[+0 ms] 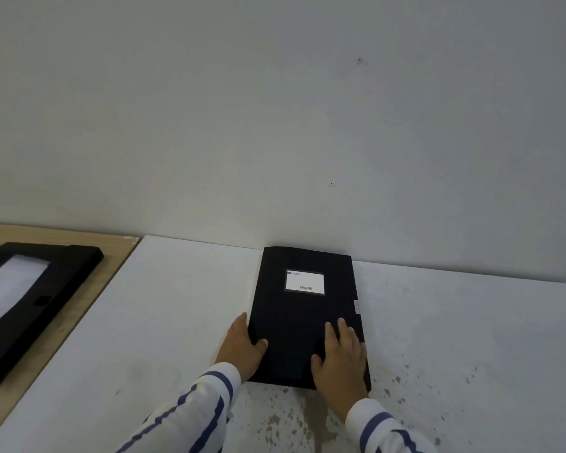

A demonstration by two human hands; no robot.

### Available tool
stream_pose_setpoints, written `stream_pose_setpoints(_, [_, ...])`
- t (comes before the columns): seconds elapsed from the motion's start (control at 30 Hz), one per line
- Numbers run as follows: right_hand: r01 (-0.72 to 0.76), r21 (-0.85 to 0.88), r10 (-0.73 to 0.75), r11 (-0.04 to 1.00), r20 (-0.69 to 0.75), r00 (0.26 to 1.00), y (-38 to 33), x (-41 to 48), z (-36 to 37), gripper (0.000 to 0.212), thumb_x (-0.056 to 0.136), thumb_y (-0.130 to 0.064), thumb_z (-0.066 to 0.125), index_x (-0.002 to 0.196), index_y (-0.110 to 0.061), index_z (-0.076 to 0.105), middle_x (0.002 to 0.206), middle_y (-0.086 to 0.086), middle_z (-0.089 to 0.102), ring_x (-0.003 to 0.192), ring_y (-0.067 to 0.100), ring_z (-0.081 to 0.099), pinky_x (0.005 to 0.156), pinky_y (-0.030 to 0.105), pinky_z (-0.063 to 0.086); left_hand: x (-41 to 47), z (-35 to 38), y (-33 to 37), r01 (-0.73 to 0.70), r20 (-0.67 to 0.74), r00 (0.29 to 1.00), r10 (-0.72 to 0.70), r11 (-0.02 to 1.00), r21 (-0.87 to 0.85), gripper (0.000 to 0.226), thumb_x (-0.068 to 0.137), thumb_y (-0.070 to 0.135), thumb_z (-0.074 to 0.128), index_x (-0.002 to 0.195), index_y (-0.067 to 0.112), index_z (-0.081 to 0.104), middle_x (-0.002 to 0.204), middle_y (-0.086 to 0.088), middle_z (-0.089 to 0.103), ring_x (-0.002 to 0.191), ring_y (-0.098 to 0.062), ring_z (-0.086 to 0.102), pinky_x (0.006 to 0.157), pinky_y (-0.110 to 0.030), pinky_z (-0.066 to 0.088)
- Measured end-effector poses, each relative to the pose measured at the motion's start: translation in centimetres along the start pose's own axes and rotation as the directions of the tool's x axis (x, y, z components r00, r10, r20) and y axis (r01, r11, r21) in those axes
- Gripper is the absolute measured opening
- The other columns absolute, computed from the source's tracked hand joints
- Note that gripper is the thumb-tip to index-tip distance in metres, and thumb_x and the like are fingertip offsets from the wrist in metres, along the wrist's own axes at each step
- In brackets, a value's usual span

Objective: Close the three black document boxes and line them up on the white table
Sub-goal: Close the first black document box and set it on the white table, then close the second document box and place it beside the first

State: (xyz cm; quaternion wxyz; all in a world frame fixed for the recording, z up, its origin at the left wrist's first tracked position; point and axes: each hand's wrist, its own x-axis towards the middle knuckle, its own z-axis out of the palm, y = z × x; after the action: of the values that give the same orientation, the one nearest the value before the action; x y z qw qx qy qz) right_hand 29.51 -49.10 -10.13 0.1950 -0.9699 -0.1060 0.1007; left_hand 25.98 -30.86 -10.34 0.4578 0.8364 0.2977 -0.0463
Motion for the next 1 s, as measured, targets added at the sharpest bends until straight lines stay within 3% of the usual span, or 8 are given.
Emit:
stream_pose_setpoints(0.2, [0.184,0.047,-0.188,0.982,0.104,0.977,-4.7,-0.4,0.1,0.064,0.094,-0.033,0.050,0.149,-0.022,0.018,0.161,0.003,0.008,0.148,0.024,0.004,0.121,0.040,0.010,-1.1,-2.6,-0.8,-0.009,-0.051,0.999,0.011,0.999,0.032,0.070,0.090,0.032,0.056,0.149,0.018,0.019,0.157,-0.005,0.024,0.143,-0.025,0.026,0.116,-0.038,0.026])
stream_pose_setpoints(0.37, [0.243,0.128,-0.259,0.962,0.130,0.957,-10.0,-2.0,1.4,0.060,0.095,-0.030,0.051,0.147,-0.024,0.023,0.160,-0.001,0.014,0.148,0.022,0.008,0.118,0.039,0.018,-2.3,-7.0,-2.8,-0.044,-0.081,0.995,0.049,0.997,0.070,0.067,0.091,0.034,0.052,0.148,0.019,0.020,0.157,-0.002,0.023,0.144,-0.021,0.023,0.115,-0.035,0.023])
stream_pose_setpoints(0.5, [0.294,0.131,-0.306,0.947,0.089,0.948,-15.5,-4.4,3.3,0.054,0.095,-0.034,0.049,0.145,-0.026,0.028,0.158,-0.002,0.020,0.146,0.022,0.016,0.116,0.039,0.027,-4.1,-11.7,-5.6,-0.034,-0.139,0.989,0.044,0.997,0.076,0.063,0.092,0.035,0.052,0.147,0.023,0.023,0.156,0.000,0.027,0.143,-0.022,0.027,0.115,-0.037,0.027])
stream_pose_setpoints(0.83, [0.421,0.225,-0.455,0.879,0.130,0.881,-31.8,-14.2,9.9,0.052,0.095,-0.032,0.049,0.143,-0.028,0.029,0.158,-0.003,0.020,0.145,0.021,0.020,0.115,0.037,0.029,-12.0,-26.8,-17.5,0.055,-0.310,0.950,-0.043,0.998,0.027,0.060,0.090,0.041,0.054,0.143,0.028,0.029,0.152,0.001,0.035,0.135,-0.025,0.041,0.108,-0.039,0.038])
stream_pose_setpoints(1.0, [0.487,0.282,-0.537,0.826,0.135,0.833,-39.0,-18.2,13.3,0.051,0.095,-0.029,0.050,0.142,-0.026,0.031,0.155,-0.002,0.025,0.142,0.021,0.025,0.111,0.034,0.034,-15.7,-34.0,-23.9,0.099,-0.381,0.921,-0.084,0.995,0.020,0.057,0.088,0.033,0.058,0.140,0.028,0.034,0.147,-0.002,0.043,0.131,-0.026,0.045,0.104,-0.039,0.041])
